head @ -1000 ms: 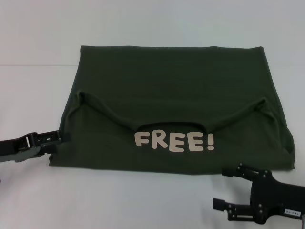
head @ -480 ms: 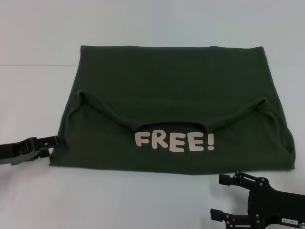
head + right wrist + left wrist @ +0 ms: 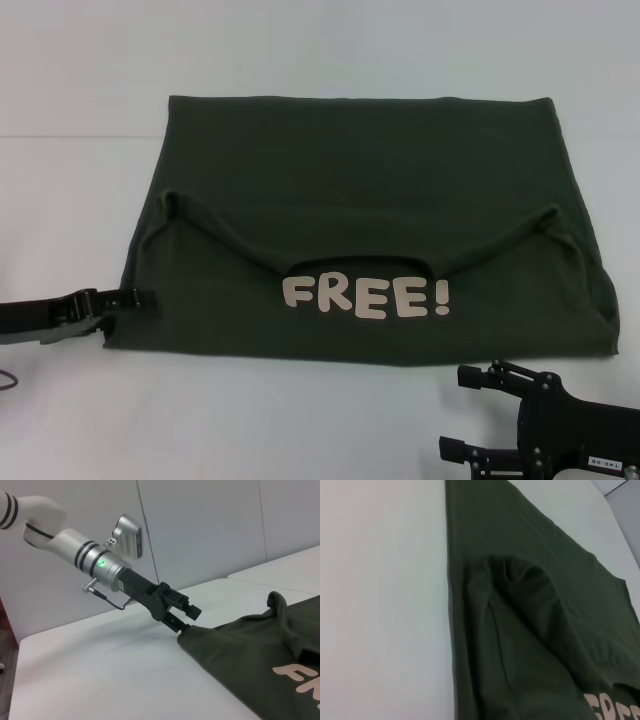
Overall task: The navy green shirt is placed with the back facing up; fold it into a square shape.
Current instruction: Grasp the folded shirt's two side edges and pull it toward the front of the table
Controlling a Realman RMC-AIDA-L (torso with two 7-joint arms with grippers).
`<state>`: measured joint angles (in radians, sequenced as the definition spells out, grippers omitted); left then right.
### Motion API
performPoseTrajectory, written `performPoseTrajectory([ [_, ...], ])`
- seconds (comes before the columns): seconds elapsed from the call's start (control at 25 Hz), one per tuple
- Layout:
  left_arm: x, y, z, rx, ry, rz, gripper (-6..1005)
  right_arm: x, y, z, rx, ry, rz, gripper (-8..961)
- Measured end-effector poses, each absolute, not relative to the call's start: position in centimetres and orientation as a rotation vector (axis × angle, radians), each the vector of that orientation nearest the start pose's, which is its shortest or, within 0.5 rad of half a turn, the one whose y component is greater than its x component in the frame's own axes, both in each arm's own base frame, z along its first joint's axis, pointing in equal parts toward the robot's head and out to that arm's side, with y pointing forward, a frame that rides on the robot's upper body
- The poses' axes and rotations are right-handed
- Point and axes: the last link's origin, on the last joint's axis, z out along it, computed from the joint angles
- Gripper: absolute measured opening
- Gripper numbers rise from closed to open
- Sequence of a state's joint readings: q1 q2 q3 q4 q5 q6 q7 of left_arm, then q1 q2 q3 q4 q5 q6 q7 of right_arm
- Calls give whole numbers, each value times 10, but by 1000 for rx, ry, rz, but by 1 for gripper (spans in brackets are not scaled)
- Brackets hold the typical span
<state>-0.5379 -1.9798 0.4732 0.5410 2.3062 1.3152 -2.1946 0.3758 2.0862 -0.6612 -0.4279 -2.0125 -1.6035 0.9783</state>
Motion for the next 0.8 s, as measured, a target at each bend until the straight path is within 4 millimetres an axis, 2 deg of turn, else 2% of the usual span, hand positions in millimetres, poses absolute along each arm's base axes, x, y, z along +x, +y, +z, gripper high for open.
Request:
performPoseTrajectory([
  [0.56, -339, 341, 23, -2087, -1783, -501, 839, 309, 255, -40, -2736, 526, 759, 945],
  [0.8, -336, 344, 20, -2133, -1743, -441, 825, 308, 256, -39, -2730, 529, 763, 944],
])
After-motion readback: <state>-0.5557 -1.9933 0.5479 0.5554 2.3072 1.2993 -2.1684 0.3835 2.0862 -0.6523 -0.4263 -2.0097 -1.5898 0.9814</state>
